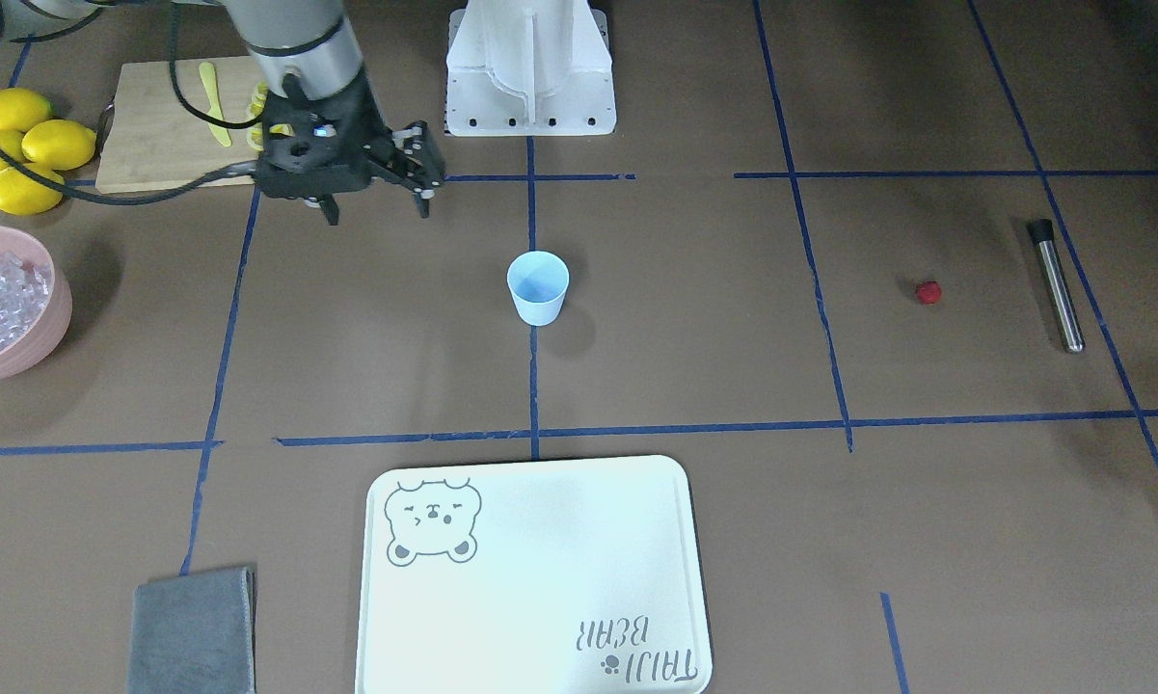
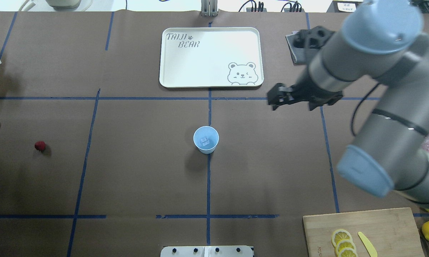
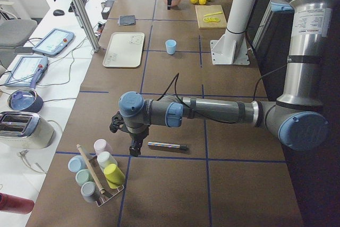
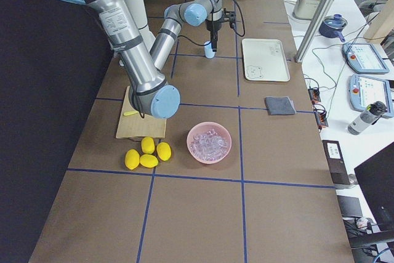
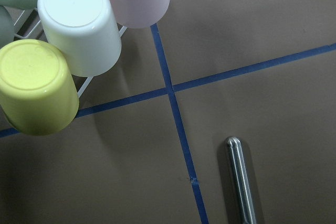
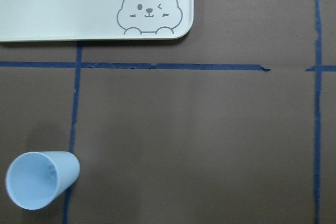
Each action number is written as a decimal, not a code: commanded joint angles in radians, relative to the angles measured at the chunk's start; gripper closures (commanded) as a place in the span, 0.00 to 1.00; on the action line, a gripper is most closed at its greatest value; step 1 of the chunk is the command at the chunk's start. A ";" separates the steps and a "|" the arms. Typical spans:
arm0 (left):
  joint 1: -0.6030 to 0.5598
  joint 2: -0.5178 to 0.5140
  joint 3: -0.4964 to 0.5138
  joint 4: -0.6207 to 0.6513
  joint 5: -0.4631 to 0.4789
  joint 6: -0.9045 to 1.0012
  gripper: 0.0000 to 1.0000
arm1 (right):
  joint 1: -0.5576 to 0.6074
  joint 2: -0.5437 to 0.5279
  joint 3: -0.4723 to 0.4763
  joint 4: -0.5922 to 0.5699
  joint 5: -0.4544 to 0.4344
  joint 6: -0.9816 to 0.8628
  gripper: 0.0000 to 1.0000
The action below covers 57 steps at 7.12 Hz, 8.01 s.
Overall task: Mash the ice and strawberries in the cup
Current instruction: 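Move the right gripper back to the pink ice bowl, then lower the right gripper into the bowl and grasp another ice cube, then lift the ice cube and carry it toward the blue cup, then position the right gripper over the cup and release the ice cube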
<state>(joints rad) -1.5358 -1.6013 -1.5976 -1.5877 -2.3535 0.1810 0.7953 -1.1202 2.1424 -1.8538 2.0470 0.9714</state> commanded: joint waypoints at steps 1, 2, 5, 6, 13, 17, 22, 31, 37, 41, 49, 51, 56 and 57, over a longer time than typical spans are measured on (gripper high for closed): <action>-0.001 0.001 -0.002 0.000 0.000 0.000 0.00 | 0.132 -0.215 0.082 0.001 0.030 -0.246 0.01; 0.000 0.001 -0.004 0.000 -0.001 -0.002 0.00 | 0.200 -0.290 0.083 0.008 0.073 -0.381 0.01; -0.001 0.003 -0.009 0.000 -0.001 -0.015 0.00 | 0.285 -0.647 0.048 0.381 0.101 -0.523 0.01; 0.000 0.003 -0.007 0.000 -0.001 -0.015 0.00 | 0.285 -0.703 -0.022 0.525 0.102 -0.534 0.01; 0.000 0.004 -0.004 -0.002 0.000 -0.014 0.00 | 0.286 -0.731 -0.209 0.640 0.116 -0.612 0.16; 0.000 0.004 -0.004 -0.002 -0.001 -0.014 0.00 | 0.285 -0.685 -0.285 0.642 0.116 -0.629 0.30; 0.000 0.004 -0.001 -0.002 -0.001 -0.014 0.00 | 0.283 -0.671 -0.308 0.640 0.116 -0.686 0.38; 0.000 0.004 0.001 -0.002 -0.001 -0.014 0.00 | 0.246 -0.667 -0.311 0.640 0.113 -0.689 0.41; 0.000 0.003 -0.001 -0.002 -0.001 -0.014 0.00 | 0.248 -0.665 -0.318 0.640 0.116 -0.689 0.61; 0.000 0.001 -0.001 -0.002 -0.001 -0.014 0.00 | 0.313 -0.668 -0.300 0.640 0.185 -0.694 1.00; 0.000 0.003 0.001 -0.002 -0.001 -0.014 0.00 | 0.330 -0.303 -0.122 0.178 0.257 -0.569 1.00; 0.000 0.003 0.001 -0.002 -0.001 -0.014 0.00 | 0.151 -0.099 -0.137 0.102 0.237 -0.313 1.00; 0.000 0.003 0.001 0.000 -0.001 -0.014 0.00 | -0.244 0.296 -0.371 0.102 -0.100 0.171 1.00; 0.000 0.003 0.002 0.000 -0.001 -0.014 0.00 | -0.280 0.371 -0.460 0.104 -0.134 0.209 1.00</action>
<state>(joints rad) -1.5355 -1.5984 -1.5965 -1.5877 -2.3547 0.1668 0.5776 -0.8426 1.7829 -1.7516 1.9750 1.1233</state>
